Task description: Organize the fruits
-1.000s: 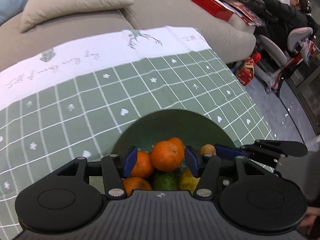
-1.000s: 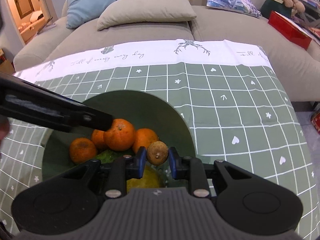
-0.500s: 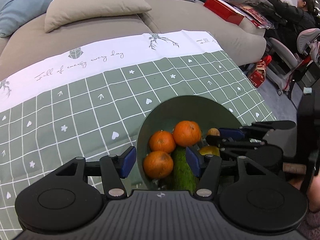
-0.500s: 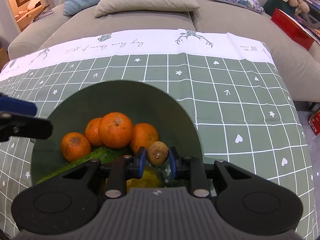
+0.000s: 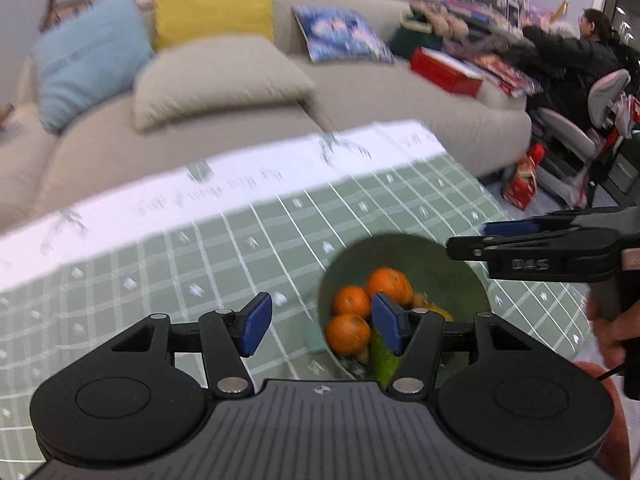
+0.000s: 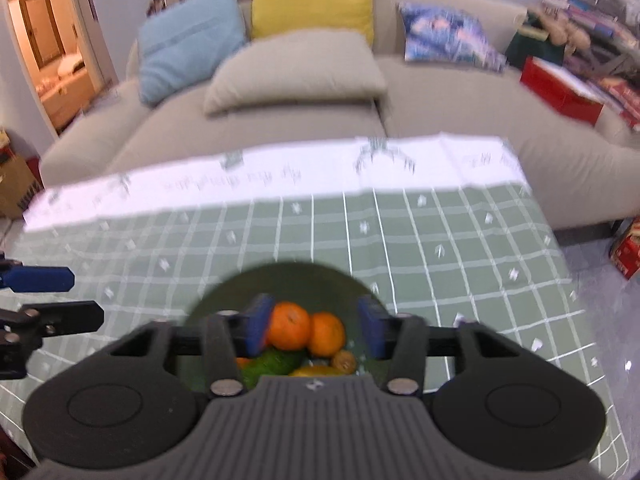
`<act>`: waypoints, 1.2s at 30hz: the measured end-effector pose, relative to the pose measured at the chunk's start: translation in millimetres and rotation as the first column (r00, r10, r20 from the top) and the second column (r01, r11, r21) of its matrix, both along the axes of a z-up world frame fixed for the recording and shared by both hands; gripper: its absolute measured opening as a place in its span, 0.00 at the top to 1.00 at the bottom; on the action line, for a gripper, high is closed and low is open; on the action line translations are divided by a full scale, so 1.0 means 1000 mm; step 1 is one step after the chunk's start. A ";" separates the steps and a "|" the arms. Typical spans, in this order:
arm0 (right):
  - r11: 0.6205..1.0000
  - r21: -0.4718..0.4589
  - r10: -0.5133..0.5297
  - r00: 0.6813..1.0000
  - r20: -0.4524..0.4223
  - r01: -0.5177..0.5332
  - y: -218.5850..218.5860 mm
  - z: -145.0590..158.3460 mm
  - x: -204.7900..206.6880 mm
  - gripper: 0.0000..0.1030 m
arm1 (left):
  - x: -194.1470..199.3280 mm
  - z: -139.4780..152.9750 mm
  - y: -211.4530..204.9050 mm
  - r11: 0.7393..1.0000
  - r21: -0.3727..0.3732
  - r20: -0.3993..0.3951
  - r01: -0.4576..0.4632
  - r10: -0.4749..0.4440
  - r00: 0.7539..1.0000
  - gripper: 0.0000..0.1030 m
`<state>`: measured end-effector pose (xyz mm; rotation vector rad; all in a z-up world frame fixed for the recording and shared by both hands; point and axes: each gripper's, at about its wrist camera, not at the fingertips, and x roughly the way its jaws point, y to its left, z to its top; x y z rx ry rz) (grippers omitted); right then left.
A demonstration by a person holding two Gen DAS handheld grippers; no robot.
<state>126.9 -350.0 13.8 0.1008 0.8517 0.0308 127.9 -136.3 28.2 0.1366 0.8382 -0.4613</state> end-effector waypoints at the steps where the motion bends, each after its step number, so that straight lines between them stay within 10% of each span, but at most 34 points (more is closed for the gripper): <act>1: 1.000 0.000 0.000 1.000 0.023 0.000 0.003 0.009 -0.006 0.40 | -0.006 0.006 0.004 1.000 0.000 0.032 -0.016 0.015 0.999 0.29; 18: 1.000 0.018 -0.028 0.972 0.233 0.024 0.072 0.074 -0.151 0.20 | -0.123 0.059 0.057 0.985 0.003 0.395 -0.174 0.158 0.905 0.05; 36: 0.998 -0.042 -0.032 0.986 0.164 0.040 0.130 0.023 -0.197 0.08 | -0.143 0.011 0.095 0.948 0.031 0.118 -0.316 0.311 0.943 0.05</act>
